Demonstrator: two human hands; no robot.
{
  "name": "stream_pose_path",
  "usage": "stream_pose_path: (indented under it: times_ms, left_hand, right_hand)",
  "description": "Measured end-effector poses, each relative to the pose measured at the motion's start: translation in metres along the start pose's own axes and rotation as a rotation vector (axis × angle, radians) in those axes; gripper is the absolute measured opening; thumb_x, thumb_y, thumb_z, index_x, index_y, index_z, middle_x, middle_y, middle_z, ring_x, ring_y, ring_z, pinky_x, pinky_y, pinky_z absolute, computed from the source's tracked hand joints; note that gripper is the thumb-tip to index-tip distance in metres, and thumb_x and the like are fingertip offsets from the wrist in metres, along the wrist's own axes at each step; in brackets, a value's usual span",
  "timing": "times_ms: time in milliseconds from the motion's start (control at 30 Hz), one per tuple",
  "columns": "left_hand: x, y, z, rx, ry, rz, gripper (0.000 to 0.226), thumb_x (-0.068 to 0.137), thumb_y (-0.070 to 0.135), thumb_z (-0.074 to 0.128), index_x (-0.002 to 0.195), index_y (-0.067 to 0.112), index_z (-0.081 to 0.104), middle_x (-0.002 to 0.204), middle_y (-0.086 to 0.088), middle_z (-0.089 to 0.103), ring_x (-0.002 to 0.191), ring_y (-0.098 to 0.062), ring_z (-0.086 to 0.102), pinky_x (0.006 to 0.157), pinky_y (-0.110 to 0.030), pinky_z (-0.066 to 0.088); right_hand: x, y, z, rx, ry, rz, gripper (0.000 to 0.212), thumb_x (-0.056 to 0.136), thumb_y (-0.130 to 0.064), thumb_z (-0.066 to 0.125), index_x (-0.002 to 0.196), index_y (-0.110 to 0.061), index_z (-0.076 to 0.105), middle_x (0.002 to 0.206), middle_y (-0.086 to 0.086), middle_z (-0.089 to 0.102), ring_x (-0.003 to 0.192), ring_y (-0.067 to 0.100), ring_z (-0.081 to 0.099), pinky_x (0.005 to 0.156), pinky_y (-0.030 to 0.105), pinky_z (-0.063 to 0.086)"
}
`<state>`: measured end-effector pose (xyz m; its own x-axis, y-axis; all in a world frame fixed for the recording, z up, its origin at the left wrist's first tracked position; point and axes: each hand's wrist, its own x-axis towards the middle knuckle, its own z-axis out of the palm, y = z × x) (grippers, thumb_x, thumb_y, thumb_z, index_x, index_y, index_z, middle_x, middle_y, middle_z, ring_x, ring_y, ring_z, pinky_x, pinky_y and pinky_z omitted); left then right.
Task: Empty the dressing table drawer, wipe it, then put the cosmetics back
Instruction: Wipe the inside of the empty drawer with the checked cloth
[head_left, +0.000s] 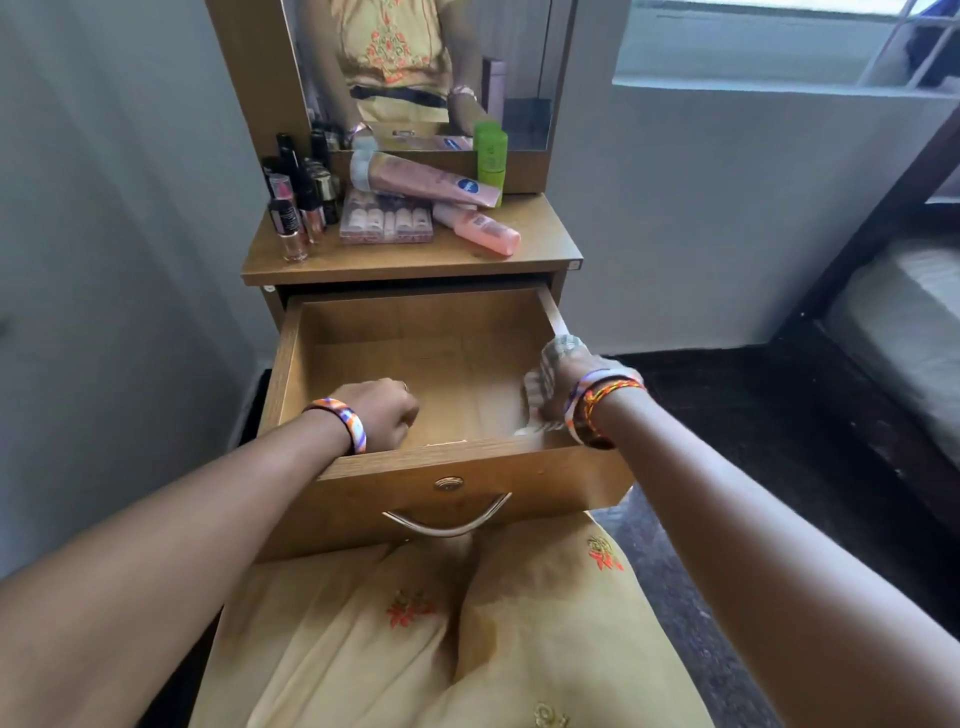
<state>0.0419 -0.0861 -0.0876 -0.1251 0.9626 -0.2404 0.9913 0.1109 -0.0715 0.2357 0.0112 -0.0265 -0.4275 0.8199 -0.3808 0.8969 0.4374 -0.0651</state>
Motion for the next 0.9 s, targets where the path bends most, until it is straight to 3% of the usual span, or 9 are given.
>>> stream_pose_path:
  times_ms: [100, 200, 267, 433, 533, 667, 767, 900]
  left_hand:
    - [-0.001, -0.002, -0.001, -0.043, 0.020, -0.055, 0.023, 0.090, 0.019, 0.047, 0.104, 0.013, 0.065, 0.115, -0.005, 0.058, 0.099, -0.025, 0.059, 0.076, -0.030, 0.049]
    - [0.000, 0.000, 0.000, -0.035, 0.021, -0.081, 0.026, 0.091, 0.022, 0.047, 0.110, 0.014, 0.063, 0.119, -0.005, 0.055, 0.102, -0.024, 0.058, 0.078, -0.030, 0.051]
    - [0.000, 0.000, 0.001, -0.030, -0.002, -0.089, 0.027, 0.091, 0.023, 0.048, 0.112, 0.014, 0.062, 0.121, -0.005, 0.055, 0.105, -0.024, 0.057, 0.079, -0.031, 0.052]
    - [-0.001, -0.004, 0.003, -0.029, -0.021, -0.092, 0.028, 0.089, 0.021, 0.049, 0.114, 0.016, 0.060, 0.122, -0.004, 0.054, 0.106, -0.024, 0.056, 0.078, -0.031, 0.051]
    - [-0.003, -0.004, 0.004, -0.045, -0.018, -0.093, 0.027, 0.089, 0.021, 0.050, 0.113, 0.016, 0.060, 0.122, -0.003, 0.055, 0.105, -0.022, 0.057, 0.075, -0.029, 0.050]
    - [-0.005, -0.005, 0.004, -0.082, -0.004, -0.097, 0.024, 0.089, 0.020, 0.051, 0.110, 0.016, 0.061, 0.120, -0.002, 0.056, 0.102, -0.022, 0.057, 0.073, -0.027, 0.048]
    - [-0.004, -0.005, 0.002, -0.096, 0.005, -0.105, 0.024, 0.089, 0.021, 0.051, 0.110, 0.015, 0.061, 0.122, -0.002, 0.056, 0.103, -0.021, 0.056, 0.076, -0.027, 0.049]
    - [-0.004, -0.004, 0.002, -0.071, -0.026, -0.094, 0.026, 0.089, 0.025, 0.052, 0.112, 0.015, 0.059, 0.123, -0.003, 0.055, 0.103, -0.021, 0.056, 0.075, -0.028, 0.049]
  right_hand:
    - [-0.008, -0.009, -0.001, -0.158, 0.041, 0.102, 0.058, 0.094, -0.014, 0.047, 0.142, 0.006, 0.020, 0.144, 0.022, 0.031, 0.131, 0.038, 0.038, 0.099, 0.043, 0.046]
    - [-0.006, -0.010, -0.007, -0.265, 0.039, 0.080, 0.064, 0.086, -0.012, 0.060, 0.141, 0.000, 0.028, 0.143, 0.014, 0.034, 0.131, 0.034, 0.040, 0.098, 0.043, 0.048]
    - [0.005, -0.010, -0.010, -0.182, 0.038, 0.099, 0.065, 0.082, -0.011, 0.066, 0.138, -0.003, 0.034, 0.139, 0.011, 0.040, 0.130, 0.031, 0.043, 0.098, 0.043, 0.048]
    - [0.043, -0.005, -0.007, 0.253, 0.094, 0.182, 0.074, 0.080, -0.010, 0.067, 0.138, 0.007, 0.024, 0.135, 0.021, 0.046, 0.126, 0.037, 0.046, 0.098, 0.042, 0.043]
    - [0.047, -0.003, -0.006, 0.278, 0.070, 0.151, 0.067, 0.080, -0.005, 0.066, 0.133, 0.005, 0.025, 0.133, 0.023, 0.047, 0.126, 0.039, 0.046, 0.100, 0.044, 0.041]
    - [0.027, 0.007, -0.002, -0.042, -0.012, 0.089, 0.066, 0.087, -0.020, 0.061, 0.136, 0.006, 0.025, 0.130, 0.017, 0.046, 0.126, 0.035, 0.046, 0.098, 0.039, 0.042]
    - [0.005, 0.008, -0.004, -0.318, -0.043, -0.035, 0.047, 0.093, -0.010, 0.048, 0.138, -0.002, 0.037, 0.128, 0.014, 0.044, 0.130, 0.033, 0.042, 0.098, 0.040, 0.043]
    - [0.005, -0.009, -0.009, -0.410, 0.022, -0.024, 0.051, 0.083, -0.010, 0.066, 0.131, -0.008, 0.048, 0.130, 0.008, 0.051, 0.119, 0.032, 0.053, 0.091, 0.044, 0.052]
